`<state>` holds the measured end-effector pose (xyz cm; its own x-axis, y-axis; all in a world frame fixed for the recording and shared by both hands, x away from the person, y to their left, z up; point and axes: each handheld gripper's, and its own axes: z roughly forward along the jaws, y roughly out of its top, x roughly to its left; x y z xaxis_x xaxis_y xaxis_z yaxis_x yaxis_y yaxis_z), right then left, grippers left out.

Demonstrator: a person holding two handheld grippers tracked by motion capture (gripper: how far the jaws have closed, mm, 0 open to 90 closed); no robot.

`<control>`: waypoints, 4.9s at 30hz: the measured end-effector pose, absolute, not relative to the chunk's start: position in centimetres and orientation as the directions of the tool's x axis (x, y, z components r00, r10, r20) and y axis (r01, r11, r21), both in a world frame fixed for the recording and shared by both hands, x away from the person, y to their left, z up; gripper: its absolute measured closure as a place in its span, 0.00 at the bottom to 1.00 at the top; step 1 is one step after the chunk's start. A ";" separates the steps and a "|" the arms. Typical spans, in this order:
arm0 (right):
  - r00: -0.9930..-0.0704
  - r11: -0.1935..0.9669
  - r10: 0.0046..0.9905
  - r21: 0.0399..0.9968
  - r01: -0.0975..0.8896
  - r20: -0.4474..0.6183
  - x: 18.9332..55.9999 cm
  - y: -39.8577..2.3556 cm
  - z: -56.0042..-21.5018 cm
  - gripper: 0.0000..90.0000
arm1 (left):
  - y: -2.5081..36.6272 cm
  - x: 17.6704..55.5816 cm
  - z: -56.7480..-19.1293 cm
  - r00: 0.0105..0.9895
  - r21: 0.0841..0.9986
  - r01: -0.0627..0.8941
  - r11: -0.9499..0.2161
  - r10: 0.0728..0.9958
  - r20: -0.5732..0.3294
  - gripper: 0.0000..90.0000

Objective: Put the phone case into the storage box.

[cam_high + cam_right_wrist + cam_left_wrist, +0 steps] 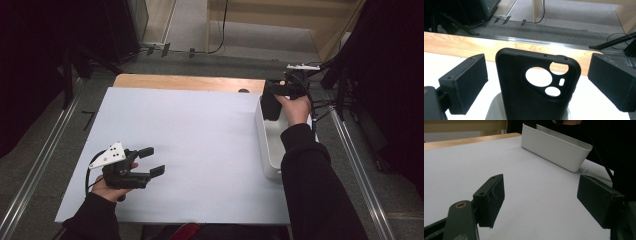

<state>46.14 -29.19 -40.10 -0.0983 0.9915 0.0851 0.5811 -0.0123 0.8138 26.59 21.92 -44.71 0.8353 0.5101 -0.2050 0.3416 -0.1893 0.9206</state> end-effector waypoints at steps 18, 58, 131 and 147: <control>-0.174 0.023 0.980 0.807 0.590 0.099 45.0 -28.2 -37.0 0.02 | 22.0 26.6 -44.7 0.831 0.919 0.349 -0.184 0.514 -0.213 0.25; -0.381 0.112 0.910 0.785 0.609 0.166 38.1 -23.9 -36.5 0.02 | 22.0 26.8 -44.9 0.824 0.913 0.362 -0.188 0.523 -0.219 0.25; -0.727 0.377 0.661 0.755 0.537 0.187 28.3 -19.2 -43.7 0.08 | 22.0 26.6 -44.6 0.832 0.914 0.351 -0.202 0.514 -0.206 0.25; -0.751 0.419 0.634 0.735 0.533 0.183 26.2 -19.6 -44.7 0.08 | 21.9 26.6 -44.6 0.832 0.913 0.354 -0.204 0.514 -0.208 0.25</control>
